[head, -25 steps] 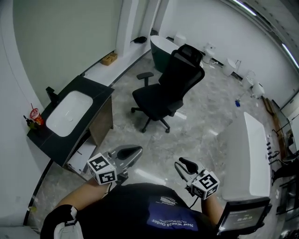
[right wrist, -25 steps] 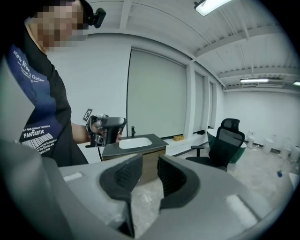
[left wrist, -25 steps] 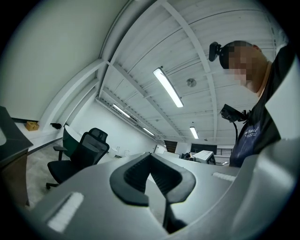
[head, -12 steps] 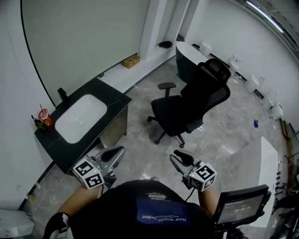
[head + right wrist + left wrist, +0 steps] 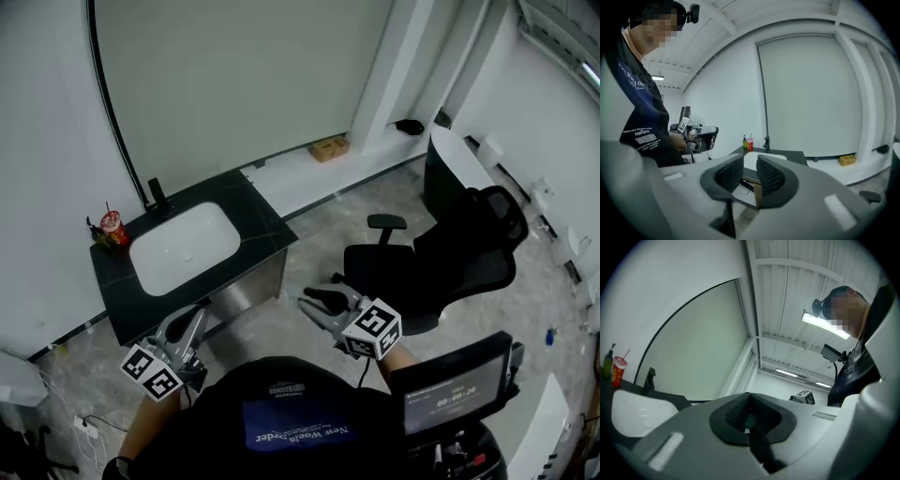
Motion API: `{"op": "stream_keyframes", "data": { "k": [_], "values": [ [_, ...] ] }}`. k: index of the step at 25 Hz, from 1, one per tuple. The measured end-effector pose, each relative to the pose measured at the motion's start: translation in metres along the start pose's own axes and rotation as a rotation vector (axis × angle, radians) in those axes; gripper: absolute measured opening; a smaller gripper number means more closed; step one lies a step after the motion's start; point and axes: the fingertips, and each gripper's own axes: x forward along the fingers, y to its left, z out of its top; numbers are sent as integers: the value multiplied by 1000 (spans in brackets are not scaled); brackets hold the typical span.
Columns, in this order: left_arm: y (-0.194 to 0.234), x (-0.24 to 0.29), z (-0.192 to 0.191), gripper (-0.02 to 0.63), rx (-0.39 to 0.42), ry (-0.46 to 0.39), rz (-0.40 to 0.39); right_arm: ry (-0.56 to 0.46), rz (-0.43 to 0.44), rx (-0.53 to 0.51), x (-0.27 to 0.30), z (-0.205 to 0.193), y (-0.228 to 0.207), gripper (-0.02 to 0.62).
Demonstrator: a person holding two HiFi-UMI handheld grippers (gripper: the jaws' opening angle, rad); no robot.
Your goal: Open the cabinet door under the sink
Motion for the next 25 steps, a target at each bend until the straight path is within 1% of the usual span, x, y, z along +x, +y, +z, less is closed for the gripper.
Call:
{"op": "stream_keyframes", "data": {
  "k": [2,5,8,11,13,16,17,19,21,25],
  "values": [
    [9,12,3,0,-1,-24,80,2,83,-10,27,7,-25,62],
    [21,11,3,0,-1,-32,173,3,180,18,72,12,-38,14],
    [38,4,6,0,30,-26,225,15,273,29,118,16,-35,3],
    [71,-9,13,0,26,-54,256,24,332,12,166,26,-30,2],
    [103,-18,24,0,27,-69,259,15,343,15,205,40,-28,2],
    [173,-39,51,0,26,-81,256,4,342,52,279,64,-23,0],
    [191,-45,62,0,31,-83,253,-1,341,58,298,72,-22,0],
    [203,-50,79,0,49,-84,241,-16,333,62,313,87,-22,0],
    [203,-51,91,0,68,-81,230,-37,325,63,316,102,-24,0],
    [209,-54,101,0,96,-98,244,-54,350,32,322,111,-19,0]
  ]
}}
